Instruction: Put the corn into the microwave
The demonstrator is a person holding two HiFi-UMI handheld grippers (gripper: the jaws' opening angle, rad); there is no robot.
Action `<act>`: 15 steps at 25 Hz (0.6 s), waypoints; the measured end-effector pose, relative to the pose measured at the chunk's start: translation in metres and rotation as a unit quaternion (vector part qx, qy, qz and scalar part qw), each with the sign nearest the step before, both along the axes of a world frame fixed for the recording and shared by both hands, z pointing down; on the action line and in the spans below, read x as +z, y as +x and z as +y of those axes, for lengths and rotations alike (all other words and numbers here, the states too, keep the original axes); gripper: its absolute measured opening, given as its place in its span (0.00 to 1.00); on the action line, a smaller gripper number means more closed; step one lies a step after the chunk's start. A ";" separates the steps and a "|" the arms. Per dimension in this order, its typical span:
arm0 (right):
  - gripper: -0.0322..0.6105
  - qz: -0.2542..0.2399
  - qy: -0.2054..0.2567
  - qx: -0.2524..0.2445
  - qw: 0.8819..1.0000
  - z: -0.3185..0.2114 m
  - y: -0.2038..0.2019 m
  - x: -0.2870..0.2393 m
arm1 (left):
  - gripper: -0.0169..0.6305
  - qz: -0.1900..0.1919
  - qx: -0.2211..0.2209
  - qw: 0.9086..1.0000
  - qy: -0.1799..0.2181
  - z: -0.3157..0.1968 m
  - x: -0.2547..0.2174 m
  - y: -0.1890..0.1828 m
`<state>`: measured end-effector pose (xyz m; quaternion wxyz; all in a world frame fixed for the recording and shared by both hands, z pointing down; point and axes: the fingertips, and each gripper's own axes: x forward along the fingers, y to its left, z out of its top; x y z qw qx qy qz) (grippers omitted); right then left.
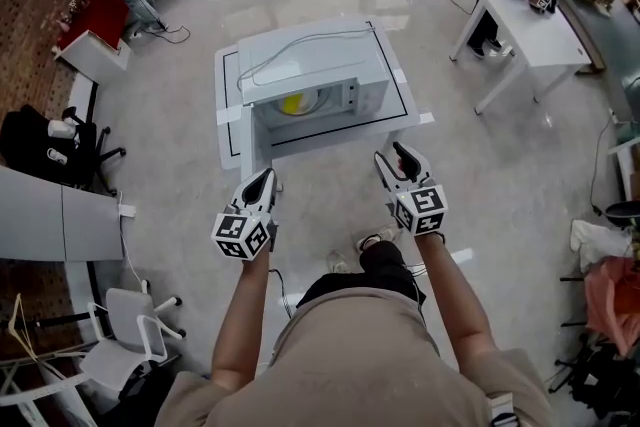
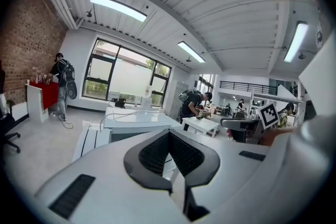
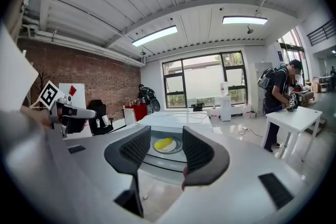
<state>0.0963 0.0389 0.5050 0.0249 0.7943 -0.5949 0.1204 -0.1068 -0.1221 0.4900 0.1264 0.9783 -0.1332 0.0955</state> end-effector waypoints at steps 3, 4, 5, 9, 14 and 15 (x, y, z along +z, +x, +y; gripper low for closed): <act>0.35 -0.010 -0.015 -0.001 1.000 0.007 0.001 0.024 | 0.03 -0.006 -0.006 1.000 0.001 0.002 0.008 -0.006; 0.35 -0.012 -0.017 -0.001 1.000 0.008 0.001 0.030 | 0.03 -0.012 -0.006 1.000 0.008 0.003 0.012 -0.008; 0.35 -0.014 -0.018 -0.001 1.000 0.008 0.001 0.034 | 0.03 -0.019 -0.007 1.000 0.015 0.003 0.016 -0.010; 0.35 -0.019 -0.014 -0.004 1.000 0.007 -0.005 0.043 | 0.03 -0.042 -0.015 0.999 0.018 -0.001 0.036 -0.022; 0.28 -0.010 -0.037 -0.006 0.999 0.010 -0.015 0.046 | 0.03 -0.053 -0.021 0.998 0.006 0.001 0.051 -0.037; 0.26 -0.006 -0.040 -0.007 0.999 0.011 -0.016 0.045 | 0.03 -0.054 -0.020 0.998 0.004 0.001 0.052 -0.039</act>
